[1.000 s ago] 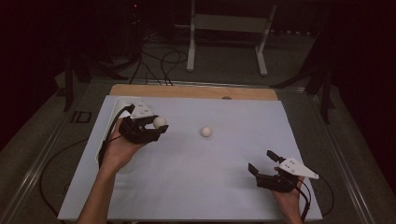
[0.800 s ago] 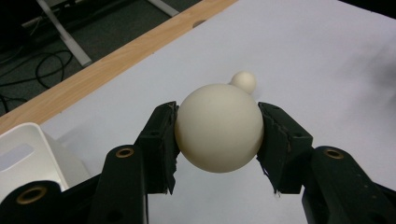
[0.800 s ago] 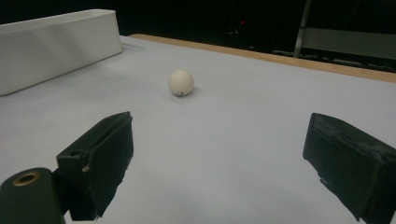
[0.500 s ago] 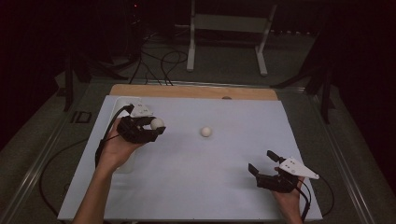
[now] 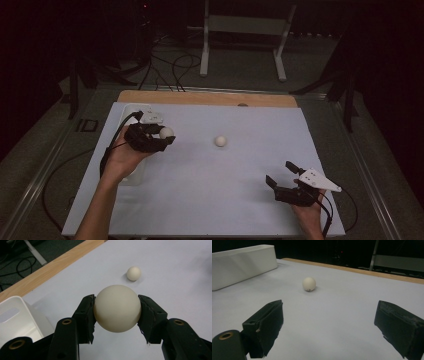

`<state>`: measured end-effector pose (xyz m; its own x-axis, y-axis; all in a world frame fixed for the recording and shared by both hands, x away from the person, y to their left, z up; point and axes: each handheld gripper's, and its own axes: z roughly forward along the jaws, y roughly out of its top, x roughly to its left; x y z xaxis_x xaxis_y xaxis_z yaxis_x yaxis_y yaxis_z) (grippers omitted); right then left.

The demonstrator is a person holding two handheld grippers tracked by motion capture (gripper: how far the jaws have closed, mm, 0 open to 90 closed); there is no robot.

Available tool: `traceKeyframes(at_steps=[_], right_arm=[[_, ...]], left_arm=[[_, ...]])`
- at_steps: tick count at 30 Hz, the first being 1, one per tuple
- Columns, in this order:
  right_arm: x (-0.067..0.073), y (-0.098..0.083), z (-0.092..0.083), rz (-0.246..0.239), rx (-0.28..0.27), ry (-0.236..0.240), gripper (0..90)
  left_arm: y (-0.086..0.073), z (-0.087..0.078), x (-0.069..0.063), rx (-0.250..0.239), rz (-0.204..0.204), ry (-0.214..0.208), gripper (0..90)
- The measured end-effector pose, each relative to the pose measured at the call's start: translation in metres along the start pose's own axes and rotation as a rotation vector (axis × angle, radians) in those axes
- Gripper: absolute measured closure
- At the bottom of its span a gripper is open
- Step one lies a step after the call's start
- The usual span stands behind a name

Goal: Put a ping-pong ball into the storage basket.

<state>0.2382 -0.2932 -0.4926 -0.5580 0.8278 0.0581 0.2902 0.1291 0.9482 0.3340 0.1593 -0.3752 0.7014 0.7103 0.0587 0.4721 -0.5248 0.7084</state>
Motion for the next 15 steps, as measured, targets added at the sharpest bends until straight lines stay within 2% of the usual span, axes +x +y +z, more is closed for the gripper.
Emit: traceKeyframes(at_steps=[15], right_arm=[[-0.0002,0.0004,-0.0007,-0.003,-0.011,0.004,8.4]], left_arm=[[-0.0022,-0.0012,0.006,0.032,-0.001,0.007,51.1]])
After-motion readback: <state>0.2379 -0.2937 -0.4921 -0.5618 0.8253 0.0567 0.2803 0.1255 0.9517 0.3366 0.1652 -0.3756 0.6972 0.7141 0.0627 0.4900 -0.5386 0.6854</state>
